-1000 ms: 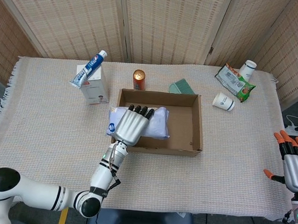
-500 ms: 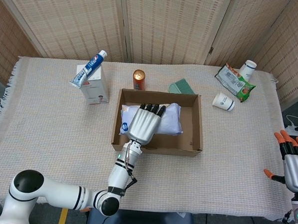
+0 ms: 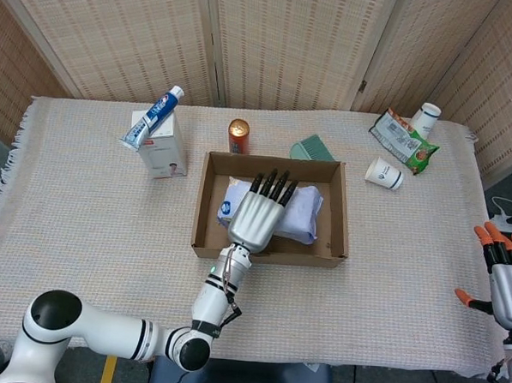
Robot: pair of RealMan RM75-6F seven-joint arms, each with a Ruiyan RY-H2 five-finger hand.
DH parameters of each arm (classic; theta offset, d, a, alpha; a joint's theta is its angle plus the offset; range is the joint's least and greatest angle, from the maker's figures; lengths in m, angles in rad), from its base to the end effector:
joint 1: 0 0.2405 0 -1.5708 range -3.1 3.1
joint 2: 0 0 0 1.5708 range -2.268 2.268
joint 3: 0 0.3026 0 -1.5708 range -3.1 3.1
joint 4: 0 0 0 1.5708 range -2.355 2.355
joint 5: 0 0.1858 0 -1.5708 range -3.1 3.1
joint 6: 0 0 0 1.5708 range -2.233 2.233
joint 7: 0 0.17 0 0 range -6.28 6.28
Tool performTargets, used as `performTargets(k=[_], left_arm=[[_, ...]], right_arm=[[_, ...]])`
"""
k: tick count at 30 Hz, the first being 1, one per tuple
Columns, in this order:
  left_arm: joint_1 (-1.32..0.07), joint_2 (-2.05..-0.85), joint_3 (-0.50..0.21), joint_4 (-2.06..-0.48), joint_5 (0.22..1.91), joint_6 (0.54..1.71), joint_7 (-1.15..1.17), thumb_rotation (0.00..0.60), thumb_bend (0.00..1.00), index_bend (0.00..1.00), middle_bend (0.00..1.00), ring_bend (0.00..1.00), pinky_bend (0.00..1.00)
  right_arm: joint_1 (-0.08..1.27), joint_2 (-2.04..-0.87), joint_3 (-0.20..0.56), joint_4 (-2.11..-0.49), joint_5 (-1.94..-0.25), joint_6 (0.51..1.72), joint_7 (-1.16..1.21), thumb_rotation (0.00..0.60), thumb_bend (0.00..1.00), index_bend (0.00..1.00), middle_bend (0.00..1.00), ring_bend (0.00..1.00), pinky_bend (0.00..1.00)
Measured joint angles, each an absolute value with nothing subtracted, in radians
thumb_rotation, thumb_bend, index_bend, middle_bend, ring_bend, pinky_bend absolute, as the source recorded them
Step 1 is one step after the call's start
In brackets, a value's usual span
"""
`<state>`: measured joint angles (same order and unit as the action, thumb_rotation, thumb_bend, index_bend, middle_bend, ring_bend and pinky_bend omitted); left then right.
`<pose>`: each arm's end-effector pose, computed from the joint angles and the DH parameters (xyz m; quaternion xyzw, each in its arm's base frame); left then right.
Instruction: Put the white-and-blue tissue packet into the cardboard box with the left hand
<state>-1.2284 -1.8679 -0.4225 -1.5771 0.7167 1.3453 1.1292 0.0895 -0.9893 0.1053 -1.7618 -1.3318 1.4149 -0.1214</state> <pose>0.0592 0.4039 -0.0374 -0.7340 -0.2065 -0.4113 0.4995 -0.3423 -0.2164 0.2410 0.5699 -0.3998 0.3315 0.6367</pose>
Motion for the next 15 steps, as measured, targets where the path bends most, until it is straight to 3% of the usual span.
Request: performTargets(k=[8, 15], left_arm=[[-1.21, -1.827, -0.411, -1.608, 0.727, 1.362, 1.135, 0.6, 0.18, 0.0, 0.0, 0.0, 0.07], [-1.166, -1.714, -0.401, -1.748, 0.702, 1.418, 1.194, 0.6, 0.18, 0.0, 0.0, 0.0, 0.11]], right_arm=[[0.093, -0.996, 0.104, -1.759, -1.329, 1.409, -0.133, 0.6, 0.0, 0.05, 0.0, 0.0, 0.0], [0.099, -1.004, 0.102, -1.753, -1.323, 1.396, -0.142, 0.6, 0.0, 0.05, 0.0, 0.0, 0.0]])
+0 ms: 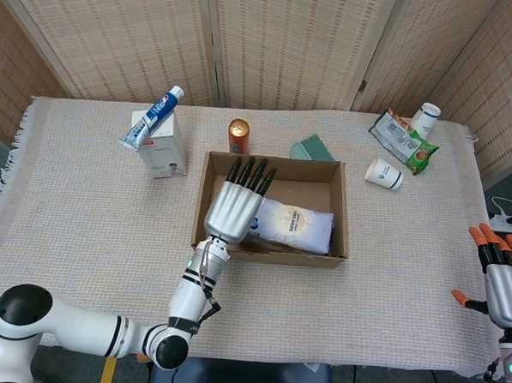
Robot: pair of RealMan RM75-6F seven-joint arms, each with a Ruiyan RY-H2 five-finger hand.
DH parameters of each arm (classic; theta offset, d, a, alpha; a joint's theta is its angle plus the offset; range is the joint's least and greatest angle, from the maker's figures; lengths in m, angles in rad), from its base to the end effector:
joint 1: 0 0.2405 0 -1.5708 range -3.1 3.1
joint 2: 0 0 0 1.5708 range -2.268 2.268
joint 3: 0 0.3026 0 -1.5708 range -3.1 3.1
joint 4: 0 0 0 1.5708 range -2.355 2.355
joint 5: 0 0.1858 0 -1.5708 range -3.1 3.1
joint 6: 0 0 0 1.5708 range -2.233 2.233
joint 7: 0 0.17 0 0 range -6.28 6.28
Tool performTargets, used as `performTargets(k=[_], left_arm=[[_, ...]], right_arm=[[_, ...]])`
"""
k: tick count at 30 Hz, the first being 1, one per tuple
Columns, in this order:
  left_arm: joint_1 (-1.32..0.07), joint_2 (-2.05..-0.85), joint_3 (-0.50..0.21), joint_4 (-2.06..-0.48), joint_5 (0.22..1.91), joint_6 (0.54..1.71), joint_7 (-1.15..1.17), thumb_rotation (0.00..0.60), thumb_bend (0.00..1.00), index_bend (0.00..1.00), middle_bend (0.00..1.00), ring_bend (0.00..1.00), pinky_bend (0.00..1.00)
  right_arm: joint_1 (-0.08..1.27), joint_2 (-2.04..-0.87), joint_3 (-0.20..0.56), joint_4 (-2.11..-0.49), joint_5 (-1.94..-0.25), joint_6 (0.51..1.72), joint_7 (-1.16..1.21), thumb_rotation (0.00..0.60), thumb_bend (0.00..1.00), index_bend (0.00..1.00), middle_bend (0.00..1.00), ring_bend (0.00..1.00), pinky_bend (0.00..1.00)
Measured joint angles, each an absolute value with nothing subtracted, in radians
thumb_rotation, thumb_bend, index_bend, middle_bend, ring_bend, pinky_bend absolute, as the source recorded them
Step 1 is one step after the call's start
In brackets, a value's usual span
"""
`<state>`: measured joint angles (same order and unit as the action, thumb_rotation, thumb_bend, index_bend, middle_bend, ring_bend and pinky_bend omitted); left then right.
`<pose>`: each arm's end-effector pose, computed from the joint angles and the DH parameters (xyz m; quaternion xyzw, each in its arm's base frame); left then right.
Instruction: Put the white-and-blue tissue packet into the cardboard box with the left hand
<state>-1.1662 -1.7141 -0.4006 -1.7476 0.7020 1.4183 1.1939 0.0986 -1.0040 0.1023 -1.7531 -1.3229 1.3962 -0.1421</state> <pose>0.0316 0.4088 0.0160 -0.7212 -0.1909 -0.3938 0.5370 -0.3447 -0.2188 0.2337 0.5762 -0.4019 0.3218 0.6347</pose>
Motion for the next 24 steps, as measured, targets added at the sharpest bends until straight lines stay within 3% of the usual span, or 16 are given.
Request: performTargets(k=[11, 17, 24], left_arm=[[-0.956, -1.407, -0.334, -2.112, 0.693, 1.625, 1.215, 0.6, 0.19, 0.0, 0.0, 0.0, 0.14], [-0.78, -1.297, -0.184, -2.223, 0.835, 1.724, 1.117, 0.6, 0.19, 0.0, 0.0, 0.0, 0.15], [-0.631, -1.259, -0.007, -2.141, 1.092, 1.76, 0.921, 0.6, 0.19, 0.0, 0.03, 0.0, 0.17]], right_arm=[[0.107, -1.016, 0.098, -1.75, -1.318, 1.383, -0.162, 0.6, 0.0, 0.05, 0.0, 0.0, 0.0], [0.106, -1.021, 0.092, -1.756, -1.328, 1.388, -0.175, 0.6, 0.0, 0.05, 0.0, 0.0, 0.0], [0.105, -1.028, 0.083, -1.756, -1.35, 1.391, -0.181, 0.6, 0.0, 0.05, 0.0, 0.0, 0.0]])
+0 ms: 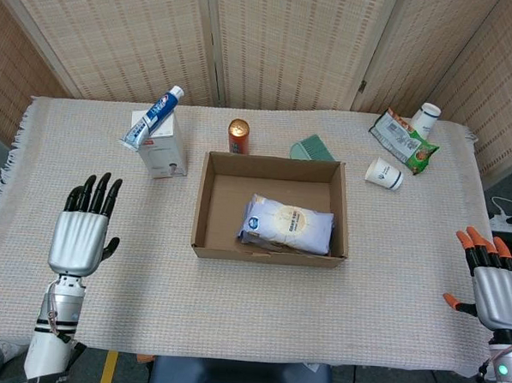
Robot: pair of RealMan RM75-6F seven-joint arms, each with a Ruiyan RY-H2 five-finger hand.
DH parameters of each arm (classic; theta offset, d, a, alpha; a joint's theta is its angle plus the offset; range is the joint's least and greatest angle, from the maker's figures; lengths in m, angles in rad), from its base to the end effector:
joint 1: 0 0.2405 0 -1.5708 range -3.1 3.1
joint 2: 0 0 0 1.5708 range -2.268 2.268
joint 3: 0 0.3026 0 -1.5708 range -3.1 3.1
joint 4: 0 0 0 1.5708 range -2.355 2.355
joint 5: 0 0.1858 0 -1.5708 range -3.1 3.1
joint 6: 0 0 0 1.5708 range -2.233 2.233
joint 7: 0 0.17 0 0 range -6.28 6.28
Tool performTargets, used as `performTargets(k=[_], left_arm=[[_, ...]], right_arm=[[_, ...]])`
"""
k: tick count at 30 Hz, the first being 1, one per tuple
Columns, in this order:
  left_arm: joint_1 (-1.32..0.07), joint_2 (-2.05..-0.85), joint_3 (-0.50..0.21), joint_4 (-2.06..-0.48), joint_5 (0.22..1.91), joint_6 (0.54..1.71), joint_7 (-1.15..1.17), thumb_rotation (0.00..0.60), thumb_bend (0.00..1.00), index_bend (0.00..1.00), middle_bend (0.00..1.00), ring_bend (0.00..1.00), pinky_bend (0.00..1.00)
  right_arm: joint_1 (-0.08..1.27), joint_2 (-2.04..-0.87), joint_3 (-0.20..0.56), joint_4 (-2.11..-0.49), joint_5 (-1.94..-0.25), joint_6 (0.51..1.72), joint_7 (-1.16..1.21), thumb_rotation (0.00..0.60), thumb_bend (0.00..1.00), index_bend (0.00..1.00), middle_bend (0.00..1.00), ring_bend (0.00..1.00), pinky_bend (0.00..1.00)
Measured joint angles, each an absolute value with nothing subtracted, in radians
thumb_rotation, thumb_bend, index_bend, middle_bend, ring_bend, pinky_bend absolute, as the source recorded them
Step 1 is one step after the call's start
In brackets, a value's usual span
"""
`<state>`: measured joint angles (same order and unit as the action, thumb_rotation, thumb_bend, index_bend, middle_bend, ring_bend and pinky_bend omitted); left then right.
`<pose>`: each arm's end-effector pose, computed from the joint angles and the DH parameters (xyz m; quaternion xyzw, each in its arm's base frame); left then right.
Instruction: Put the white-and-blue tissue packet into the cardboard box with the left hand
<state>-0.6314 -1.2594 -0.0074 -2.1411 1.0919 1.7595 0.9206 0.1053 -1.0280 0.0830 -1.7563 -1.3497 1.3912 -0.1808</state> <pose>-0.1723 0.3111 0.1658 -0.6330 -0.2521 -0.3537 0.6409 -0.3407 -0.2178 0.2193 0.5948 -0.3972 0.3158 0.6234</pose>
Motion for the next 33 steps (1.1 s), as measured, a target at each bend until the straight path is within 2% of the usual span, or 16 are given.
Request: performTargets(k=[7, 19, 27, 33], left_arm=[[-0.51, -1.284, 0.053, -1.885, 1.218, 1.757, 0.655, 0.6, 0.19, 0.0, 0.04, 0.0, 0.17], [-0.411, -1.36, 0.045, -1.546, 1.316, 1.659, 0.403, 0.6, 0.19, 0.0, 0.04, 0.0, 0.15], [-0.378, -1.37, 0.02, -1.442, 1.297, 1.544, 0.309, 0.6, 0.18, 0.0, 0.01, 0.0, 0.13], [-0.369, -1.338, 0.013, -1.458, 1.32, 1.505, 0.308, 0.6, 0.18, 0.0, 0.0, 0.0, 0.13]], right_arm=[[0.105, -1.039, 0.077, -1.751, -1.362, 1.396, -0.191, 0.6, 0.0, 0.05, 0.0, 0.0, 0.0], [0.104, -1.048, 0.074, -1.751, -1.366, 1.402, -0.207, 0.6, 0.0, 0.05, 0.0, 0.0, 0.0], [0.102, -1.047, 0.078, -1.754, -1.364, 1.409, -0.205, 0.6, 0.0, 0.05, 0.0, 0.0, 0.0], [0.106, -1.058, 0.081, -1.741, -1.357, 1.402, -0.213, 0.6, 0.0, 0.05, 0.0, 0.0, 0.0]])
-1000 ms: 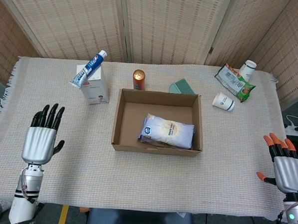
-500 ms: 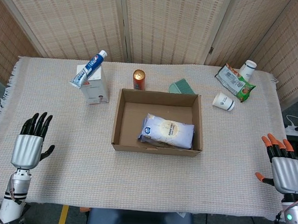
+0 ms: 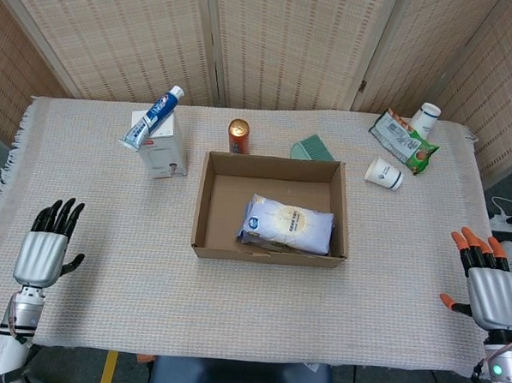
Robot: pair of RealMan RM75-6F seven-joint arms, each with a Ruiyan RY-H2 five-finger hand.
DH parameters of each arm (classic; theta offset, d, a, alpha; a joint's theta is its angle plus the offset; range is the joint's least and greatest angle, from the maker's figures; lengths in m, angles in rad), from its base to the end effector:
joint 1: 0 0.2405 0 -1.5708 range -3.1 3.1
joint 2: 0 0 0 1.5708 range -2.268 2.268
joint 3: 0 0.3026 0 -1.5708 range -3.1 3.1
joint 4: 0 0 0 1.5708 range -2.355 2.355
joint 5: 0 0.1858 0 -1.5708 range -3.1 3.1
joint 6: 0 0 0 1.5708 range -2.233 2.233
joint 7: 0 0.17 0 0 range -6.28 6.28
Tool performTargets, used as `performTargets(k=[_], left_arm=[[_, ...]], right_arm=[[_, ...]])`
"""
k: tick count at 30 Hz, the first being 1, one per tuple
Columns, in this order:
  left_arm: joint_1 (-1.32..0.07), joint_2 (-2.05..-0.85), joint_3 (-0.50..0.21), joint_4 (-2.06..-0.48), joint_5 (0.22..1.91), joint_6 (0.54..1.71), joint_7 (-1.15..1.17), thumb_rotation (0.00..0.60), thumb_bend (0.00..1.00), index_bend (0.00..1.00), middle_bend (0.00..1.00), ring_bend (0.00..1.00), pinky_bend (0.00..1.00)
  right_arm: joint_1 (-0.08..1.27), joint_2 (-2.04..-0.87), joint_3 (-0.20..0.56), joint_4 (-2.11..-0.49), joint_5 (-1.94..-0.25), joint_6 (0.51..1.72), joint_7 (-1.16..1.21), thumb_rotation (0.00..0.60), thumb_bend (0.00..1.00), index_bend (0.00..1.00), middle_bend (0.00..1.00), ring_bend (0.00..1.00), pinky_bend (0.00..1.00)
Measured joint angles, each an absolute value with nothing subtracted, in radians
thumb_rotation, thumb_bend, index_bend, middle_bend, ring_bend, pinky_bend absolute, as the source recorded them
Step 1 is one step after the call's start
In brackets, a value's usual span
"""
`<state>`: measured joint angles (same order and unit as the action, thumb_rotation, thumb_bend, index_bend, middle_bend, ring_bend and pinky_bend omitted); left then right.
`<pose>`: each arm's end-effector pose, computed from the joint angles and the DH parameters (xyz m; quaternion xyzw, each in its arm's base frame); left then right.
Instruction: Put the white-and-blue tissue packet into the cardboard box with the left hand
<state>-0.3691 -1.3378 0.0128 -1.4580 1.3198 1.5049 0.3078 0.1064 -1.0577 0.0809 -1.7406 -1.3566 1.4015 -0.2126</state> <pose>-0.3159 0.2957 0.1373 -0.6456 -0.2796 -0.3509 0.6179 -0.3413 -0.2182 0.2112 0.5994 -0.3881 0.3131 0.6262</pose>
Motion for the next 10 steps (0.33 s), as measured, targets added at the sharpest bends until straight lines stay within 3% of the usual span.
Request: performTargets(k=[10], left_arm=[[-0.384, -1.262, -0.016, -1.577, 1.331, 1.413, 0.337, 0.6, 0.18, 0.0, 0.0, 0.0, 0.13]], right_arm=[[0.106, -1.084, 0.082, -1.714, -1.367, 1.417, -0.232, 0.6, 0.0, 0.05, 0.0, 0.0, 0.0]])
